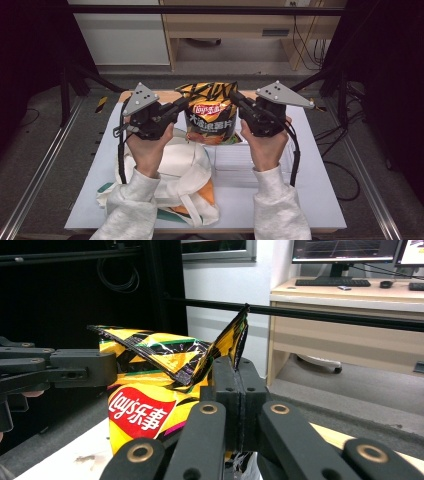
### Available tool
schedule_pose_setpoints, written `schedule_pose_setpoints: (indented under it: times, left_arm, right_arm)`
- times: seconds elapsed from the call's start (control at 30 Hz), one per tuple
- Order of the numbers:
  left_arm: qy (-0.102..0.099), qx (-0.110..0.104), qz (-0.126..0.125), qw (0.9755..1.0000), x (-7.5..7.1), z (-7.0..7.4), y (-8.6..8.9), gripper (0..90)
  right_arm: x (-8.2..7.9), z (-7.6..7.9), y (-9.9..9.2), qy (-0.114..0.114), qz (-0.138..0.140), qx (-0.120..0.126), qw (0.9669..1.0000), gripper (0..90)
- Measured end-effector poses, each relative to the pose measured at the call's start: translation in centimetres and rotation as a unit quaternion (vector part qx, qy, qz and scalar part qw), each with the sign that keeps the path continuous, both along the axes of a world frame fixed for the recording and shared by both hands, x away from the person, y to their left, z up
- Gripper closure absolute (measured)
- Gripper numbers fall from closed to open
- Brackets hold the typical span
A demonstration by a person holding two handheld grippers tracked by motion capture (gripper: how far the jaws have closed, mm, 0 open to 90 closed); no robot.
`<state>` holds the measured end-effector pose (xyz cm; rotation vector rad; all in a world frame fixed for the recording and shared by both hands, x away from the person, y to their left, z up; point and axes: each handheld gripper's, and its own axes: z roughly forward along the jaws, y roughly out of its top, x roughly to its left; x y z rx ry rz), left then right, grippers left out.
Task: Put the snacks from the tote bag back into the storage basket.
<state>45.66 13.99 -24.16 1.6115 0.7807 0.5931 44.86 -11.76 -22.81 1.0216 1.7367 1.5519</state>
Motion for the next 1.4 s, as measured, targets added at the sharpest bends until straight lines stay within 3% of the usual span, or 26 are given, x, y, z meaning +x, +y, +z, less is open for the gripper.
schedule_pose_setpoints:
  times: [0.63, 1.4]
  left_arm:
    - [0.002, 0.001, -0.019, 0.9998, 1.4, -0.9, -4.8, 90.0]
    - [0.023, 0.014, -0.025, 0.9993, 3.6, -4.1, -8.4, 90.0]
  right_arm:
    - [0.3, -0.7, -4.7, 0.003, -0.03, 0.001, 0.9995, 90.0]
    - [2.3, -4.1, -8.0, 0.033, -0.053, 0.001, 0.998, 90.0]
